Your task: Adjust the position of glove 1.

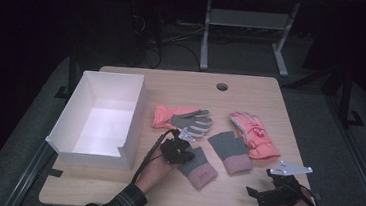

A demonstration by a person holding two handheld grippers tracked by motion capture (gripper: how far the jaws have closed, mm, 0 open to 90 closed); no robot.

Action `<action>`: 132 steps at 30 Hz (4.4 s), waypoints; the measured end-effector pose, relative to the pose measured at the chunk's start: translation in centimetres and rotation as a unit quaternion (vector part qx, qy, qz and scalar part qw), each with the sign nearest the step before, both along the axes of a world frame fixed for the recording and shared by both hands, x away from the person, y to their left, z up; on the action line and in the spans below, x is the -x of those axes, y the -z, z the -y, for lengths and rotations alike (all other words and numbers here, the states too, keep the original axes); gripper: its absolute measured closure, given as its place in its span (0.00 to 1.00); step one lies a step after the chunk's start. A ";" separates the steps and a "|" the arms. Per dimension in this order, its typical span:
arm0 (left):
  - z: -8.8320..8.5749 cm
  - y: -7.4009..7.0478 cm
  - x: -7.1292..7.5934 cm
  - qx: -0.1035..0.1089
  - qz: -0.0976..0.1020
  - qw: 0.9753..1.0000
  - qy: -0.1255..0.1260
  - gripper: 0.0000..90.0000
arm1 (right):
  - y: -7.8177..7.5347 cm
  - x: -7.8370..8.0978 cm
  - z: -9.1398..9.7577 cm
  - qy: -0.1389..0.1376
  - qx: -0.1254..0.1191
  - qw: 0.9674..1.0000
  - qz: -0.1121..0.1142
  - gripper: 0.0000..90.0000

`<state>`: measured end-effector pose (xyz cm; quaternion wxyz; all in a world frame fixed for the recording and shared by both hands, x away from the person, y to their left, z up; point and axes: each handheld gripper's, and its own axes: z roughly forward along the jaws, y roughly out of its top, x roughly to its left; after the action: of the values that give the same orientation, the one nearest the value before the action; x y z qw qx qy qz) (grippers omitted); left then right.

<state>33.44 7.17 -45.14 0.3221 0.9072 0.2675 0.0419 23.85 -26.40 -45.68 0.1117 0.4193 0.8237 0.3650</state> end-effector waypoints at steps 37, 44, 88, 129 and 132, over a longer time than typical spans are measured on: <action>-5.4 -1.1 5.3 0.072 0.019 0.997 -0.006 0.14 | -2.5 -4.4 -3.9 0.030 -0.025 0.999 0.012 0.66; -5.7 -1.2 6.1 0.061 0.033 0.998 -0.006 0.15 | -2.1 -6.6 -5.2 0.041 -0.019 0.999 0.002 0.67; -6.0 -0.1 5.4 0.027 0.020 0.999 -0.015 0.15 | -1.1 -9.0 -5.8 0.019 -0.023 0.999 -0.042 0.98; -6.5 -0.2 5.2 0.021 0.021 0.999 -0.021 0.15 | -2.2 -6.7 -16.1 -0.082 -0.035 0.994 -0.062 0.98; -6.4 -0.2 5.3 0.022 0.019 0.999 -0.022 0.15 | -1.9 -6.7 -16.4 -0.079 -0.024 0.995 -0.061 0.98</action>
<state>28.18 13.59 -44.95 0.3463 0.8928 0.2818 0.0606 30.55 -10.02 -43.83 0.0219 0.3767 0.8506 0.3662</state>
